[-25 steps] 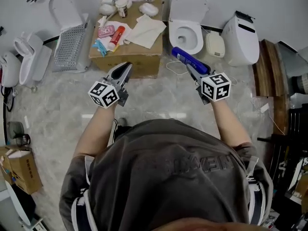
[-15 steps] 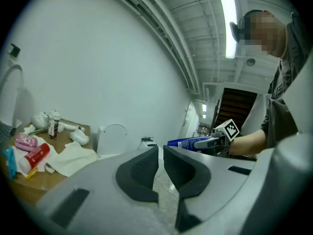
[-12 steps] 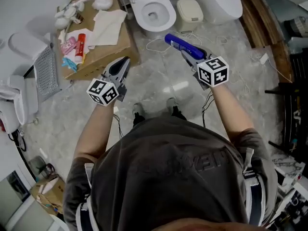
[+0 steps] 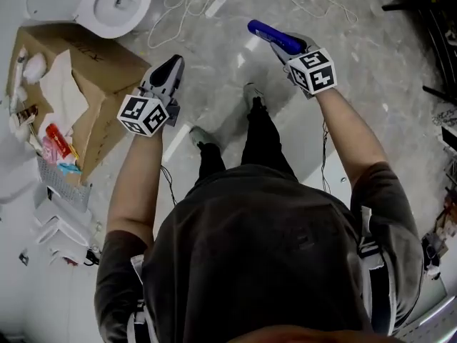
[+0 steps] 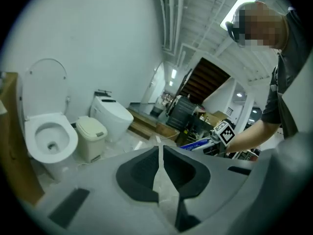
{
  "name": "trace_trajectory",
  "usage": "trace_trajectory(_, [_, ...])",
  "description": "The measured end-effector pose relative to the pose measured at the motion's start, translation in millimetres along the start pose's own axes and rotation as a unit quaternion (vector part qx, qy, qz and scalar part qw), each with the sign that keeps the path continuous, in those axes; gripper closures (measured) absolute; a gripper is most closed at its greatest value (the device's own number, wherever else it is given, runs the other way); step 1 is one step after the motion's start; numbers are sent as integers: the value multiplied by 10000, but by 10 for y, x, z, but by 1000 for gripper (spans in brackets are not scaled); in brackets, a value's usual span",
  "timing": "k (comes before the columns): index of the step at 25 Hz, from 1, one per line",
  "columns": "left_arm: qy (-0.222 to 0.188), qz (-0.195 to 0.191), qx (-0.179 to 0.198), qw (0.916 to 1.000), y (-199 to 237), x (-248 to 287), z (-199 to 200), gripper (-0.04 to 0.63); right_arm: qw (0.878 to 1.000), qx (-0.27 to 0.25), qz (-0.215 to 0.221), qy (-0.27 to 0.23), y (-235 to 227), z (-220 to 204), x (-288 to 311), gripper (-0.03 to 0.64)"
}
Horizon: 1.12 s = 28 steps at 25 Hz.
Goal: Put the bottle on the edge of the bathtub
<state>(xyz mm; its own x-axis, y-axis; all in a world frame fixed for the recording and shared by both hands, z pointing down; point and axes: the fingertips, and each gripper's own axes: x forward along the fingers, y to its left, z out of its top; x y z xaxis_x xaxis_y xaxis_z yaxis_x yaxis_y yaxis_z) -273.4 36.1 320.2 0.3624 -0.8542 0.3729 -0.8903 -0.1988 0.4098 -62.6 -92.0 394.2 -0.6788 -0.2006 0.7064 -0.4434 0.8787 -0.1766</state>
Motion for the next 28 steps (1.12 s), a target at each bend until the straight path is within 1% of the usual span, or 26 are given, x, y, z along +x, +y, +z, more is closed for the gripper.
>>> trace_trajectory(3, [458, -364, -17, 9983, -175, 815, -432, 568, 9985, 234, -327, 367, -634, -778, 150, 486])
trace_trajectory(6, [984, -709, -97, 9926, -394, 1439, -1020, 568, 9935, 581, -580, 786, -1049, -1722, 254, 486])
trace_trajectory(10, [1705, -1078, -250, 9791, -614, 1981, -1828, 568, 9803, 1101, -833, 1412, -1266, -3047, 346, 486])
trace_trajectory(14, [2221, -1328, -254, 9656, -732, 2408, -2558, 568, 9672, 1329, -1020, 1910, -1500, -4142, 501, 486])
trace_trajectory(17, [2548, -1414, -326, 9561, -773, 2638, -3087, 568, 9551, 1480, -1163, 2289, -1637, -4894, 596, 486])
trace_trajectory(19, [2804, -1510, -352, 9473, -817, 2730, -3414, 568, 9456, 1698, -1296, 2453, -1689, -5325, 664, 486])
trace_trajectory(22, [3161, -1641, -384, 9336, -880, 2816, -3831, 568, 9316, 1985, -1474, 2664, -1723, -5853, 771, 486])
trace_trajectory(25, [3358, -1686, -383, 9259, -873, 2908, -4152, 568, 9228, 2019, -1513, 2911, -1748, -6263, 929, 486])
trace_trajectory(28, [3500, -1741, -362, 9197, -819, 2978, -4366, 568, 9161, 1958, -1446, 3186, -1677, -6608, 1085, 485])
